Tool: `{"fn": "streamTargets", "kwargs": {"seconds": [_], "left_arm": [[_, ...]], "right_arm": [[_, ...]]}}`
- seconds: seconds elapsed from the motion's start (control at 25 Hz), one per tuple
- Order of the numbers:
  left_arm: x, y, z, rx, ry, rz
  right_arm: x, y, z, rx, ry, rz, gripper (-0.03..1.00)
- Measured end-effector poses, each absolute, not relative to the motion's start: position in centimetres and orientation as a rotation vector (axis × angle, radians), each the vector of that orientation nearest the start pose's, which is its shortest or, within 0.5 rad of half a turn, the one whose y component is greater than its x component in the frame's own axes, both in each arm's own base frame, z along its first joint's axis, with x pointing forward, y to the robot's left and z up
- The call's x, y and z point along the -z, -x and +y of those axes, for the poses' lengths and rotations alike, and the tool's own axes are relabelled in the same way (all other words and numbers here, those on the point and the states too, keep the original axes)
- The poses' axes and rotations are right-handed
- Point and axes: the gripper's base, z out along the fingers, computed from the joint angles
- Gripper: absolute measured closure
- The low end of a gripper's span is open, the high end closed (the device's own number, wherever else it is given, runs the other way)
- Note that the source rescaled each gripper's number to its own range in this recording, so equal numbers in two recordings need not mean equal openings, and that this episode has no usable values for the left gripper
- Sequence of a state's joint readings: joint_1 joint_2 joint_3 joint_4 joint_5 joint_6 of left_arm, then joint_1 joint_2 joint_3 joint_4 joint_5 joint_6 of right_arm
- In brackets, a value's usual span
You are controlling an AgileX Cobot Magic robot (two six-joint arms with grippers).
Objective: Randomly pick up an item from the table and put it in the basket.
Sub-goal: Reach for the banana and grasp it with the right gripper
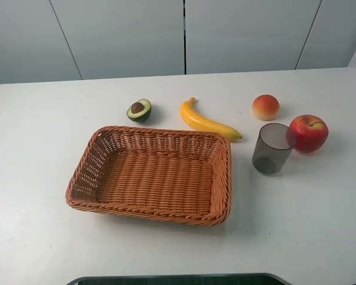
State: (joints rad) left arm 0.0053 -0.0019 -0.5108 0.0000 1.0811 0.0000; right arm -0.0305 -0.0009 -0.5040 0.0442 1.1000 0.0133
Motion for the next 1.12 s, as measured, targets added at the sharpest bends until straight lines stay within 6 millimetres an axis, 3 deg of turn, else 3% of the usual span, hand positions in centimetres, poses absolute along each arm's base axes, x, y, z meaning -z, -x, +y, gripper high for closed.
{"fn": "streamTargets", "kwargs": {"seconds": [1.12], "left_arm": [[-27.86,0.73,0.0,-0.007,0.0,2.052]], "right_arm": [[-27.53,0.71,0.38,-0.044,-0.04,2.078,-0.03]]}}
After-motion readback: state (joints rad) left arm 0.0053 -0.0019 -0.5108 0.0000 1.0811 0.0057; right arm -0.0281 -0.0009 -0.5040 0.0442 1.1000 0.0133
